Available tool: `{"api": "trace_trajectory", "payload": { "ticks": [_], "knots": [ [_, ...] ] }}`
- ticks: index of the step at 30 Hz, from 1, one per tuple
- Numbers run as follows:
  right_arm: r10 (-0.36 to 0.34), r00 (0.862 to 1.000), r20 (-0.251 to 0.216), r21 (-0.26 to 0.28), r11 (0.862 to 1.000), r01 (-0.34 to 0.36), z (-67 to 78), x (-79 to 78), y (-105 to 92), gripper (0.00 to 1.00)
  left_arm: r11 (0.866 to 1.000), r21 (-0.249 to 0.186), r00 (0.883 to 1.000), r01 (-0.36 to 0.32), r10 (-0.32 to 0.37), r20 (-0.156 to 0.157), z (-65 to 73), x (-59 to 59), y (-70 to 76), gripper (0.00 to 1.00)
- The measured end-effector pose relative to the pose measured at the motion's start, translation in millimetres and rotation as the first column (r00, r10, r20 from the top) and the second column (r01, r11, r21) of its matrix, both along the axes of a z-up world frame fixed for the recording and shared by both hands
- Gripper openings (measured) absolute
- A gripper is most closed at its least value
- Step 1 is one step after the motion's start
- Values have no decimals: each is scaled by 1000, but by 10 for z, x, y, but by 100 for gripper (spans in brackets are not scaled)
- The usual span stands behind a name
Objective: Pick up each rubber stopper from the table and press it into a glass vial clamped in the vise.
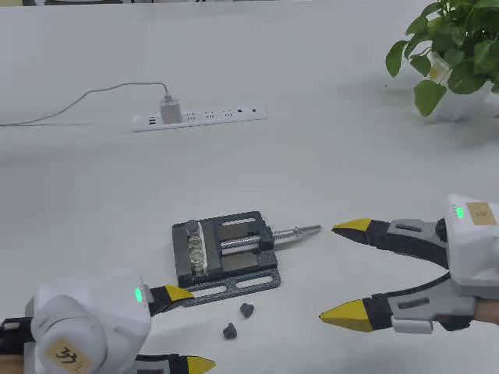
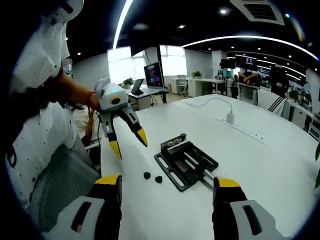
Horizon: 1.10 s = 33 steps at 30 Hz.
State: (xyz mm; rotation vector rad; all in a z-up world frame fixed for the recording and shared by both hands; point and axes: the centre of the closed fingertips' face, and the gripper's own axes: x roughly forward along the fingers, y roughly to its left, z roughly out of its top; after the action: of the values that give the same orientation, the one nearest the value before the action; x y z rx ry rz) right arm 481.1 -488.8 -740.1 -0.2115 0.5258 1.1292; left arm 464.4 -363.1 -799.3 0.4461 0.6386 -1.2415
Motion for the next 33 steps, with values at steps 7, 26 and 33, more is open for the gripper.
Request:
{"api": "trace_trajectory", "payload": {
  "ticks": [7,26,33],
  "knots": [
    [27,1000,8,-39,999,-27,-147,-67,-110,81,1000,17,1000,-14,14,-26,-140,50,-74,35],
    [6,1000,30,-39,999,-5,-160,16,-170,80,995,103,999,-12,17,-46,-498,81,-180,19],
    [-2,999,32,-39,999,3,-157,10,-193,79,992,121,997,-19,28,-68,-582,71,-219,14]
  ]
}}
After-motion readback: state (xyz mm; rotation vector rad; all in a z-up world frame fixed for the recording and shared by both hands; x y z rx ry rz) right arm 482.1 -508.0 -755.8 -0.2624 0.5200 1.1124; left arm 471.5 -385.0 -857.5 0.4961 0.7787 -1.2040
